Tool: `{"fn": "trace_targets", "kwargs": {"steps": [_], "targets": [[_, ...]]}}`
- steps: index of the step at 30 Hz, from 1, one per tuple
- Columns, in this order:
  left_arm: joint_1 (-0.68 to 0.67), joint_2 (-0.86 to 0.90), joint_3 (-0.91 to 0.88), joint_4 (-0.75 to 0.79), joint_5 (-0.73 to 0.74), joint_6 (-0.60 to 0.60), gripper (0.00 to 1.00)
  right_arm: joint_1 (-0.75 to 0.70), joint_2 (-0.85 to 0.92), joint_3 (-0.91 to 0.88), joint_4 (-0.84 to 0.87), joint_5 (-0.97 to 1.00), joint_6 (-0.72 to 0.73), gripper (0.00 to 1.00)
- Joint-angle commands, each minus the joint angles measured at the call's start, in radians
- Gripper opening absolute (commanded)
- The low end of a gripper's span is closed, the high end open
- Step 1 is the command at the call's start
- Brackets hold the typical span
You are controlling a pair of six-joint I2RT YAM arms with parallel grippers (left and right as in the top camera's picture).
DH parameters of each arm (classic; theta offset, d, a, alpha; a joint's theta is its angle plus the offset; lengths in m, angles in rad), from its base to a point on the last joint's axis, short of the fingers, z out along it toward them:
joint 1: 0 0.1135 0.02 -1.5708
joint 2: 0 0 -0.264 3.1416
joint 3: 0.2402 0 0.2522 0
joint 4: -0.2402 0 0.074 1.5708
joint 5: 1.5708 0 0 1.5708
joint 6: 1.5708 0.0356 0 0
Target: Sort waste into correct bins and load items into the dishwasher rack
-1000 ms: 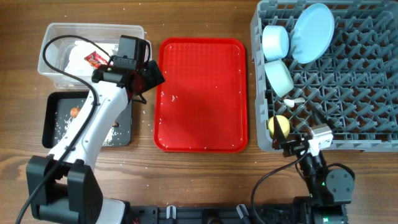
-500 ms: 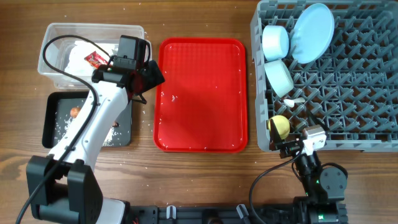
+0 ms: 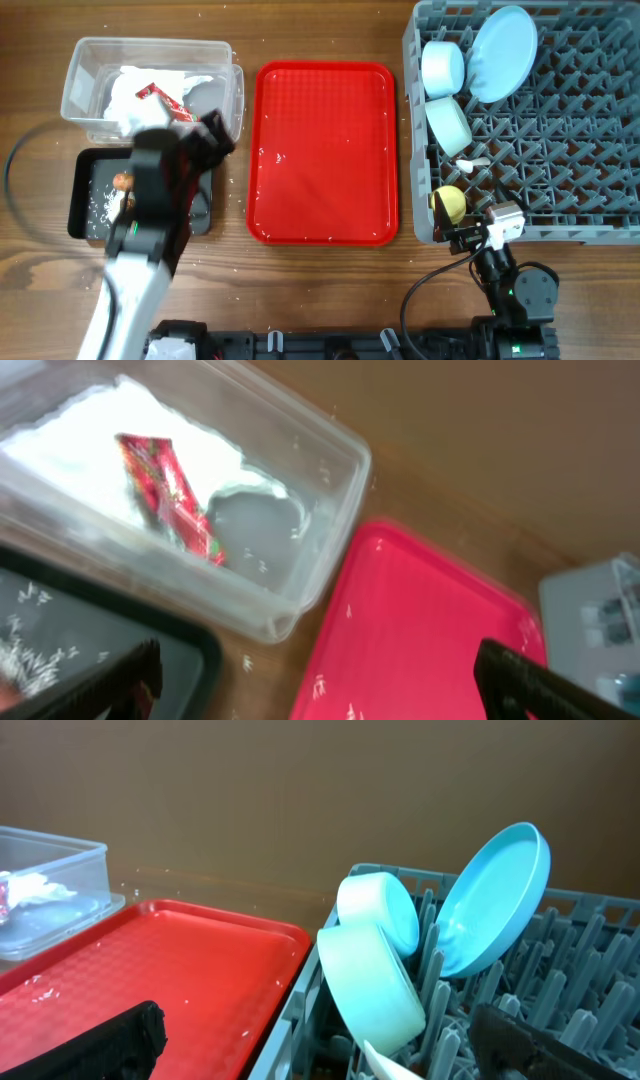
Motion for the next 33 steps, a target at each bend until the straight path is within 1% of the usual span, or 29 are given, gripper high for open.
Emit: {"fn": "trace_targets", "kwargs": {"steps": [1, 4, 5, 7, 8, 12, 13, 14, 17, 33], "targets": [[0.119, -0.289, -0.299, 0.08, 0.105, 0.011, 1.0, 0.005, -0.01, -0.001, 0.002, 0.002, 0.014, 1.0], [0.153, -0.532, -0.511, 0.175, 0.102, 0.012, 1.0, 0.005, -0.01, -0.001, 0.002, 0.002, 0.014, 1.0], [0.161, -0.613, -0.586, 0.233, 0.092, 0.012, 1.0, 0.005, -0.01, -0.001, 0.002, 0.002, 0.015, 1.0], [0.174, -0.703, -0.668, 0.285, 0.09, 0.012, 1.0, 0.005, -0.01, -0.001, 0.002, 0.001, 0.014, 1.0], [0.177, -0.787, -0.716, 0.286, 0.089, 0.012, 1.0, 0.005, -0.01, -0.001, 0.002, 0.002, 0.015, 1.0], [0.175, -0.915, -0.716, 0.2, 0.091, 0.043, 1.0, 0.005, -0.01, -0.001, 0.002, 0.002, 0.015, 1.0], [0.175, -0.969, -0.716, 0.15, 0.092, 0.044, 1.0, 0.005, -0.01, -0.001, 0.002, 0.002, 0.014, 1.0], [0.175, -1.014, -0.716, 0.151, 0.103, 0.065, 1.0, 0.005, -0.01, -0.001, 0.002, 0.002, 0.014, 1.0], [0.175, -1.033, -0.716, 0.15, 0.135, 0.064, 1.0, 0.005, -0.01, -0.001, 0.002, 0.002, 0.014, 1.0], [0.175, -1.03, -0.716, 0.15, 0.136, 0.064, 1.0, 0.005, -0.01, -0.001, 0.002, 0.002, 0.015, 1.0]]}}
